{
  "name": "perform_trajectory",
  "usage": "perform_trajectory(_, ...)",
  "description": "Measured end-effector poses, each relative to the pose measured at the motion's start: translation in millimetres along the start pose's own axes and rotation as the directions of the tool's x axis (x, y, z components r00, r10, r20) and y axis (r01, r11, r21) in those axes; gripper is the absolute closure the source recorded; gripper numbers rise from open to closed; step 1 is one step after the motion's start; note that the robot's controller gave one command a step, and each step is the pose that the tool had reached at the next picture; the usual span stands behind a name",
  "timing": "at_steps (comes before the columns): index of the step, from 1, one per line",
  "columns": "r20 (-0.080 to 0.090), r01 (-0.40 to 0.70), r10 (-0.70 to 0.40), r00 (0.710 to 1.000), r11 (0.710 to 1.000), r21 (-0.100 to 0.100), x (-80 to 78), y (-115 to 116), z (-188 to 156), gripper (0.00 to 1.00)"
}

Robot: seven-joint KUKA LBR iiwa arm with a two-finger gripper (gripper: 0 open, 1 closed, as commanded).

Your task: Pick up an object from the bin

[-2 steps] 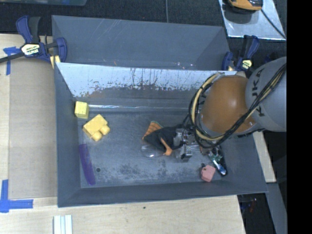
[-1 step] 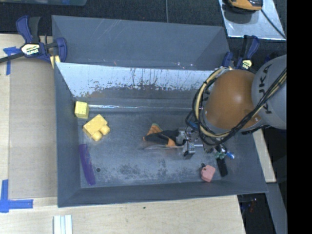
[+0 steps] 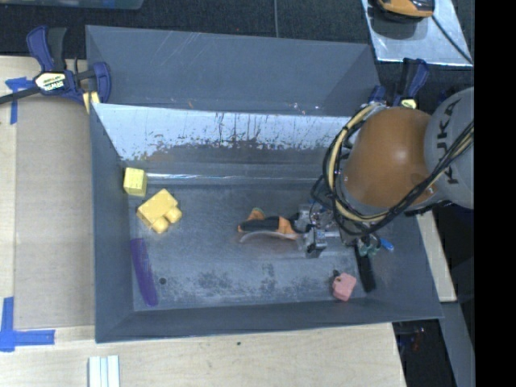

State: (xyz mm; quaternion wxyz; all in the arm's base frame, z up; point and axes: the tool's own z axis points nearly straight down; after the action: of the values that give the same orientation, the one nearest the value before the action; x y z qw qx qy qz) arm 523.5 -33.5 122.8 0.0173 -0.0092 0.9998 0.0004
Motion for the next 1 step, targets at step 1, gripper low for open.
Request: perform_trajectory(1,0.0,-0.001,0.001,1.0,1.0,0.0,-0.3,-0.1,-10.7,1.0)
